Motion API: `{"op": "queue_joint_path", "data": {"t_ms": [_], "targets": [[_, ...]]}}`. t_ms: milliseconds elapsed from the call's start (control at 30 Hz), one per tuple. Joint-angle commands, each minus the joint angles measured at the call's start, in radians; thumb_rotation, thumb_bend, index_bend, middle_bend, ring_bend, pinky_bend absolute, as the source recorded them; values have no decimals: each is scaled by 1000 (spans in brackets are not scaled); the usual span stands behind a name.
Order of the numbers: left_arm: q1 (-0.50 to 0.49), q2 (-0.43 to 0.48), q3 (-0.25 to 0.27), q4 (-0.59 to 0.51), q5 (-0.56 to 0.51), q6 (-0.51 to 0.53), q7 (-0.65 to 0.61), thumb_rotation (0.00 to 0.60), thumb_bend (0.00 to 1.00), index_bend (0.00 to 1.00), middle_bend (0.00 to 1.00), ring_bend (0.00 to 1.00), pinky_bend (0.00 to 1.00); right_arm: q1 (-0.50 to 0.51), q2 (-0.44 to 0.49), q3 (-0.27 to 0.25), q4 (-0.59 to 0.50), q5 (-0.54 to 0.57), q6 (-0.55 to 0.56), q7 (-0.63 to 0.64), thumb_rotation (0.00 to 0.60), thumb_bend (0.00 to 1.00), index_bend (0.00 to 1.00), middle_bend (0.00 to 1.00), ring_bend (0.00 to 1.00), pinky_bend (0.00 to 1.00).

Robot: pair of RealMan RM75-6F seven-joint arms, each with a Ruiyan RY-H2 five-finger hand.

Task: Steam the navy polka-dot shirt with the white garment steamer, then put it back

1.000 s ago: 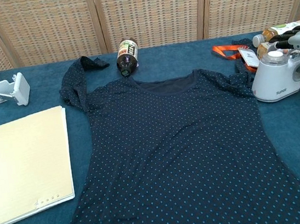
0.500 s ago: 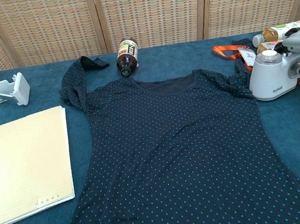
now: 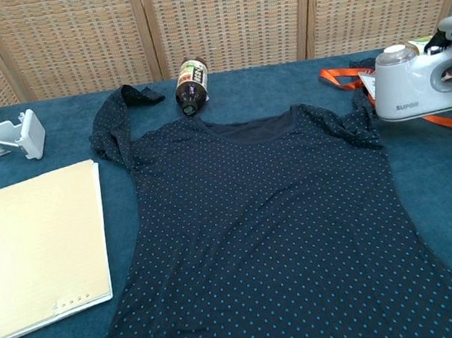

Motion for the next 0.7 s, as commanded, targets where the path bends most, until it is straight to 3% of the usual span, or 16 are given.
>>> {"op": "queue_joint_path", "data": {"t_ms": [33, 300, 467, 700], "targets": [[0, 3, 2, 1, 6, 2, -8, 600, 0, 0, 0, 0, 0, 3, 49, 18, -58, 5, 66, 17, 600, 827, 853, 729, 783, 1000], [-4, 9, 9, 2, 19, -4, -24, 600, 0, 0, 0, 0, 0, 37, 171, 67, -300, 5, 193, -59, 600, 827, 863, 734, 793, 1000], [-5, 12, 10, 7, 21, -4, -41, 600, 0, 0, 0, 0, 0, 68, 232, 108, -532, 27, 187, -187, 600, 827, 864, 734, 802, 1000], [-9, 16, 8, 10, 14, -9, -55, 600, 0, 0, 0, 0, 0, 131, 211, 106, -683, -15, 163, -350, 600, 827, 867, 736, 803, 1000]]}}
